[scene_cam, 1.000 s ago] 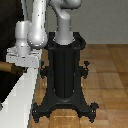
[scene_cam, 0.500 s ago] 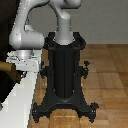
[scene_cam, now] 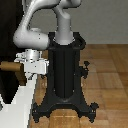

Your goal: Open the door by pressing down and pulling on the handle.

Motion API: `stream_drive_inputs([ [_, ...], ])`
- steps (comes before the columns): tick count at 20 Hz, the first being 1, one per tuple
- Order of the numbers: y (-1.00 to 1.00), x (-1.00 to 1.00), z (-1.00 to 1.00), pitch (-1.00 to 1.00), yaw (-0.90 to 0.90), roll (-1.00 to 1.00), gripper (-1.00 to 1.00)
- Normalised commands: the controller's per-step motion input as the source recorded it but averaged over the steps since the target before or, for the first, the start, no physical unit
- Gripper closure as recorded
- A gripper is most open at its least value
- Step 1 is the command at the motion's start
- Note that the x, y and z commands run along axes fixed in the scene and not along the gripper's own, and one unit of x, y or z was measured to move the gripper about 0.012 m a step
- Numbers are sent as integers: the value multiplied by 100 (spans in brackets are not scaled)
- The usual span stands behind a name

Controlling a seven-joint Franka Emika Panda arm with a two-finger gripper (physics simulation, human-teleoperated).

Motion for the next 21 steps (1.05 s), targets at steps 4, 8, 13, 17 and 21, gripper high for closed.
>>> stream_drive_inputs([
  [4, 100, 0, 0, 0, 0, 0, 100],
  [8, 100, 0, 0, 0, 0, 0, 100],
  [13, 60, 0, 0, 0, 0, 0, 100],
  [17, 0, 0, 0, 0, 0, 0, 100],
  [21, 0, 0, 0, 0, 0, 0, 100],
])
